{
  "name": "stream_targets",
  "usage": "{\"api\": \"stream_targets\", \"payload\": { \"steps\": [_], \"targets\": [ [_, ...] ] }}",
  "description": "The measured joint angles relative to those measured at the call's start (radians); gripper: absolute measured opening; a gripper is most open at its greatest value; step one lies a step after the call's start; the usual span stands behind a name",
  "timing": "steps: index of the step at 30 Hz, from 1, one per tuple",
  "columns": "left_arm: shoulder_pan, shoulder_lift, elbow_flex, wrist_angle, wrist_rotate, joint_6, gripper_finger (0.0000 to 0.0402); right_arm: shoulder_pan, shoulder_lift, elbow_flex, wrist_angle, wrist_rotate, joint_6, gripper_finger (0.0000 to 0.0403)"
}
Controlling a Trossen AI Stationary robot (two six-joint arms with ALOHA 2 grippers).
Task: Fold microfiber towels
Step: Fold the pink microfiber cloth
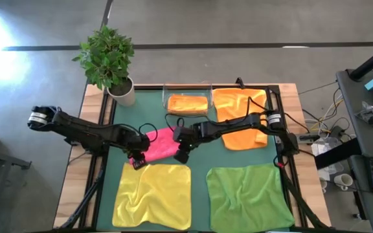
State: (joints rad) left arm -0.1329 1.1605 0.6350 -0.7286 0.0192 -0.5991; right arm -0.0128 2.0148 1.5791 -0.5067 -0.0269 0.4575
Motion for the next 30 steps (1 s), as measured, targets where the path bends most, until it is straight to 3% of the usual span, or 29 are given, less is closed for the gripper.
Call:
{"api": "stream_targets", "payload": {
  "steps": [16, 30],
  "targets": [
    [0.000, -0.121, 0.029, -0.023, 0.013, 0.002, 0.0176, 0.001, -0.005, -0.130, -0.034, 0.010, 0.094, 0.0038],
    [0.000, -0.161, 0.028, -0.041, 0.013, 0.002, 0.0176, 0.024, -0.077, -0.140, -0.512, 0.172, 0.106, 0.0038]
  ]
}}
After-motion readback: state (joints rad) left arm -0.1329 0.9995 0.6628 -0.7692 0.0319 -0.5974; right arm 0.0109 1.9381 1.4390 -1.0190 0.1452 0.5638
